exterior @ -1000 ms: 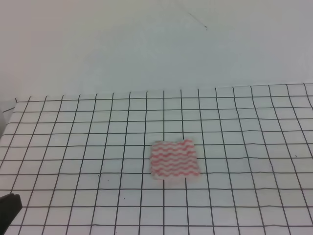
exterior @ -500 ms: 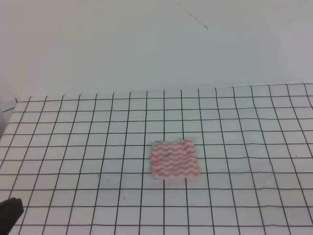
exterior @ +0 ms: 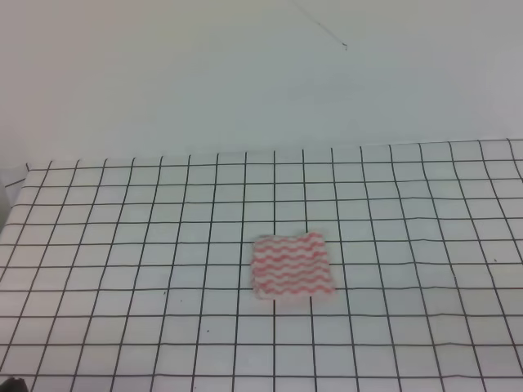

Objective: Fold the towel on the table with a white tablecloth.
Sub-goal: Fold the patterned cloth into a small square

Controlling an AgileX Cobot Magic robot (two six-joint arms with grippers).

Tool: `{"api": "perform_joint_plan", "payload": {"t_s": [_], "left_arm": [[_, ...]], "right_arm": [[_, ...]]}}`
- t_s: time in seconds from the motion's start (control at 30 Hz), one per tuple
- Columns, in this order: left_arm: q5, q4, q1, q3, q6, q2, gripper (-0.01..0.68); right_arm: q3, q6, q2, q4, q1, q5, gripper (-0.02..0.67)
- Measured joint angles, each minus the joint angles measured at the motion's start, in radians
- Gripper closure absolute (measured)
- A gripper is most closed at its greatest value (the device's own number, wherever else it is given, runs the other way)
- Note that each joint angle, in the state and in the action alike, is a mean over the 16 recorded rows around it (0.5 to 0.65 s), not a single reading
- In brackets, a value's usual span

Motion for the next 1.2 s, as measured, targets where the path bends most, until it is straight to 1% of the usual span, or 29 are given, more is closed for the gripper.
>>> {"api": "perform_joint_plan", "payload": {"t_s": [0.13,0.27,0.4,1.0,1.2], "left_arm": [[0.007,0.005,0.0,0.05,-0.01,-0.037,0.674],[0.031,0.003,0.0,0.069,-0.014,-0.055,0.674],[0.051,0.001,0.0,0.068,-0.014,-0.057,0.674],[0.05,-0.003,0.0,0.066,-0.013,-0.056,0.674],[0.055,-0.005,0.0,0.059,-0.012,-0.053,0.675]], "right_arm": [[0.0,0.0,-0.001,0.0,0.0,0.001,0.649],[0.0,0.0,-0.001,0.0,0.0,0.0,0.649],[0.0,0.0,-0.001,0.0,0.0,0.0,0.649],[0.007,0.0,0.0,0.0,0.0,-0.003,0.649],[0.033,0.0,-0.035,0.0,-0.013,-0.009,0.649]]}}
